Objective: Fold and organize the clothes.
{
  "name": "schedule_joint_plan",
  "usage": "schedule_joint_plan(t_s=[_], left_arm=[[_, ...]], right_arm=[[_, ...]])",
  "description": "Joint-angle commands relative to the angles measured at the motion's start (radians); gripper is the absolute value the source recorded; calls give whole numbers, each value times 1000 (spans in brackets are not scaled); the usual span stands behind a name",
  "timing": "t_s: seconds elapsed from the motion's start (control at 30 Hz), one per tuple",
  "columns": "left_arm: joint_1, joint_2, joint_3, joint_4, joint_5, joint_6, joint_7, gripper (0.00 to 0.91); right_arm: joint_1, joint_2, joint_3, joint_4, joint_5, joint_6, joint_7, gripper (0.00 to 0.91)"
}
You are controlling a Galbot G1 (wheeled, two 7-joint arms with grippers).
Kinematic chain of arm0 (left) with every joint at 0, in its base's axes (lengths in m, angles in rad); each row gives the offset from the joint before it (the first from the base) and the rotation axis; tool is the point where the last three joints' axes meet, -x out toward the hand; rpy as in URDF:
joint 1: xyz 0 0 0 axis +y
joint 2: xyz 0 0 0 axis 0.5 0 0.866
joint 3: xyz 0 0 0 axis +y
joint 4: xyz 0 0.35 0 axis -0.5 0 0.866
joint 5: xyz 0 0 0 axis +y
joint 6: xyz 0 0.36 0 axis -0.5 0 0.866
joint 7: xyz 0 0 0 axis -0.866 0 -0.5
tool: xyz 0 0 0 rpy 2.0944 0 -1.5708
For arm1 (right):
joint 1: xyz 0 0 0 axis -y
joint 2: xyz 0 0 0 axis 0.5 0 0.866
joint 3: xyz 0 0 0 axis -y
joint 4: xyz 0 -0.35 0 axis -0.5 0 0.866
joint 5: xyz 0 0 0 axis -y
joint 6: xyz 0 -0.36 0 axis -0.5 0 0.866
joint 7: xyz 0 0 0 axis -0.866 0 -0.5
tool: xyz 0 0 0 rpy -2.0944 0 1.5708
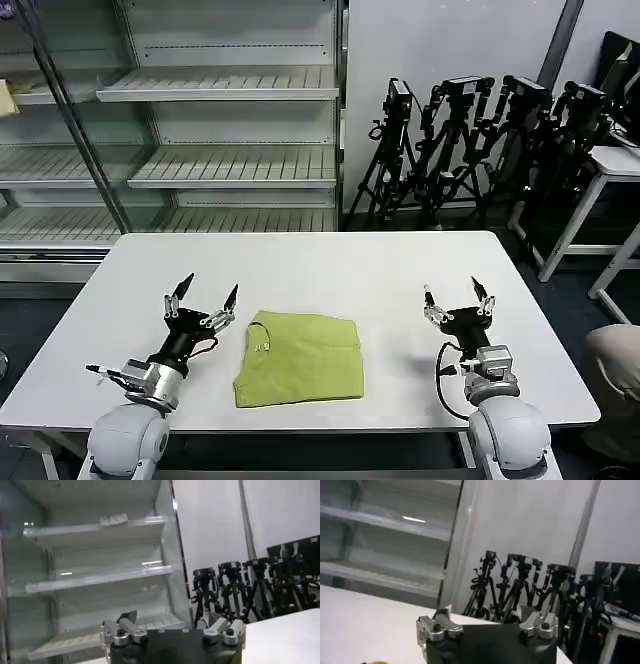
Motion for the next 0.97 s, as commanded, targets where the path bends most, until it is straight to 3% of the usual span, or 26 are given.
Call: schedule_joint_plan(t_s=[0.03, 0.1, 0.27, 0.6, 0.8, 0.97], left_arm=[[8, -19, -24, 28, 72, -49, 25, 907], [16, -14, -27, 35, 70, -47, 26, 907], [28, 5, -37, 27, 68, -49, 30, 907], [19, 28, -38, -1, 70, -38, 19, 907], [14, 17, -14, -54, 119, 33, -31, 907], [32, 33, -50, -34, 152, -9, 72, 907]], right_arm=[[10, -11, 11, -30, 23, 74, -15, 907], [7, 1, 4, -24, -67, 53, -48, 907], [-1, 32, -36, 15, -112, 21, -29, 907], [-3, 32, -64, 23, -125, 32, 19, 907], [-14, 22, -82, 29, -154, 49, 31, 907], [-6, 28, -69, 17, -150, 62, 40, 907]])
